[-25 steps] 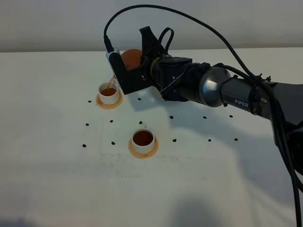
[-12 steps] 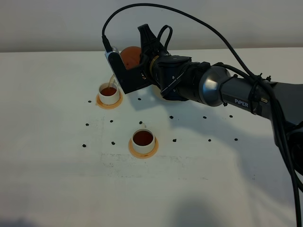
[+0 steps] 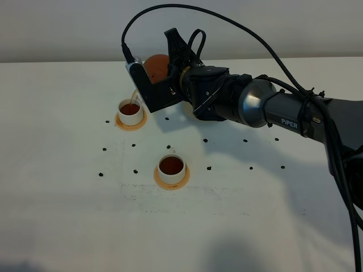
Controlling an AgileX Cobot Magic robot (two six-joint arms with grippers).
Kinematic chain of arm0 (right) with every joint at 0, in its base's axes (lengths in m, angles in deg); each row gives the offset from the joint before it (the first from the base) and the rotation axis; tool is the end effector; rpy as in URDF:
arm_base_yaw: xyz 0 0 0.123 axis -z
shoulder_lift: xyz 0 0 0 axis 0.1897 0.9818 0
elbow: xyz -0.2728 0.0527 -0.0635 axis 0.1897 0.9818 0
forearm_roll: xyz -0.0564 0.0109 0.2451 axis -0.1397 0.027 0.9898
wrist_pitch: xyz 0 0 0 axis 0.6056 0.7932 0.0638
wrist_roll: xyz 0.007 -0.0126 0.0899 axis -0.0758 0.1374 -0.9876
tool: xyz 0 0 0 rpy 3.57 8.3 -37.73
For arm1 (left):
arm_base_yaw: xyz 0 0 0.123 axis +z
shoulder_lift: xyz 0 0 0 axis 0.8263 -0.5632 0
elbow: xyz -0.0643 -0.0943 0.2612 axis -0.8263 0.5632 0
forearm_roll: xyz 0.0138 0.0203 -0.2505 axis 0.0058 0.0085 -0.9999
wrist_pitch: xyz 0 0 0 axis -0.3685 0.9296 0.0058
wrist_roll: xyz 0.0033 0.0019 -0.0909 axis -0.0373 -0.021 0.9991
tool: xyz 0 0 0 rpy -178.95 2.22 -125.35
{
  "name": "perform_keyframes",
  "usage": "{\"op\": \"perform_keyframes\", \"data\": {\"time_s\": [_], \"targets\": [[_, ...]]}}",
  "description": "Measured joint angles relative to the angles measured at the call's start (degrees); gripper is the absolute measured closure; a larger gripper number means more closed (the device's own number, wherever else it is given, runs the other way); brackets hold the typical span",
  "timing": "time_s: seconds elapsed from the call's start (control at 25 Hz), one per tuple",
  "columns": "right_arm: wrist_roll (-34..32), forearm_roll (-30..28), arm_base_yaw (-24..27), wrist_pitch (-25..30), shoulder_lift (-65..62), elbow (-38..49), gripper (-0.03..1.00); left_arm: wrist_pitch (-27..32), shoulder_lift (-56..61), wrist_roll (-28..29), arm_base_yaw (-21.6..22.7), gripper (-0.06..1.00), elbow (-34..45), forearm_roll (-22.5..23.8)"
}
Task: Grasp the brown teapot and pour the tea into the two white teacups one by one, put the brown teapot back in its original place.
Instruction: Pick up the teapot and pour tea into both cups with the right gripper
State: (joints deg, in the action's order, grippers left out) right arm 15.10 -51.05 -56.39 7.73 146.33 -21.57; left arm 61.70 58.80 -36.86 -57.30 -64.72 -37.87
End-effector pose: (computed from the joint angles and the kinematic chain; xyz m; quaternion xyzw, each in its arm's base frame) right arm 0.3769 0.3326 0.1931 -0.7658 0.3958 -0.3487 0.3678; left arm -0.0055 -0.0049 0.2802 0.0411 0.8450 -0.0224 0.5328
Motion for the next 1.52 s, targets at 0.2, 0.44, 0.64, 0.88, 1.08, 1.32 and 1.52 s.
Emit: {"op": "perform_keyframes", "data": {"time_s": [0.2, 0.44, 0.64, 0.88, 1.08, 1.32, 1.52], "targets": [[0.0, -0.3, 0.0, 0.0, 0.0, 0.0, 0.88, 0.0, 0.0, 0.0, 0.0, 0.47, 0.0, 0.0], [0.0, -0.7, 0.0, 0.0, 0.0, 0.0, 0.88, 0.0, 0.0, 0.0, 0.0, 0.47, 0.0, 0.0], [0.0, -1.0, -0.2, 0.0, 0.0, 0.0, 0.88, 0.0, 0.0, 0.0, 0.0, 0.47, 0.0, 0.0], [0.0, -1.4, -0.4, -0.2, 0.0, 0.0, 0.88, 0.0, 0.0, 0.0, 0.0, 0.47, 0.0, 0.0], [0.0, -1.6, -0.5, -0.2, 0.0, 0.0, 0.88, 0.0, 0.0, 0.0, 0.0, 0.47, 0.0, 0.0], [-1.1, -1.2, -0.6, -0.2, 0.0, 0.0, 0.88, 0.0, 0.0, 0.0, 0.0, 0.47, 0.0, 0.0], [-8.9, 1.8, -0.6, -0.9, 0.0, 0.0, 0.88, 0.0, 0.0, 0.0, 0.0, 0.47, 0.0, 0.0]]}}
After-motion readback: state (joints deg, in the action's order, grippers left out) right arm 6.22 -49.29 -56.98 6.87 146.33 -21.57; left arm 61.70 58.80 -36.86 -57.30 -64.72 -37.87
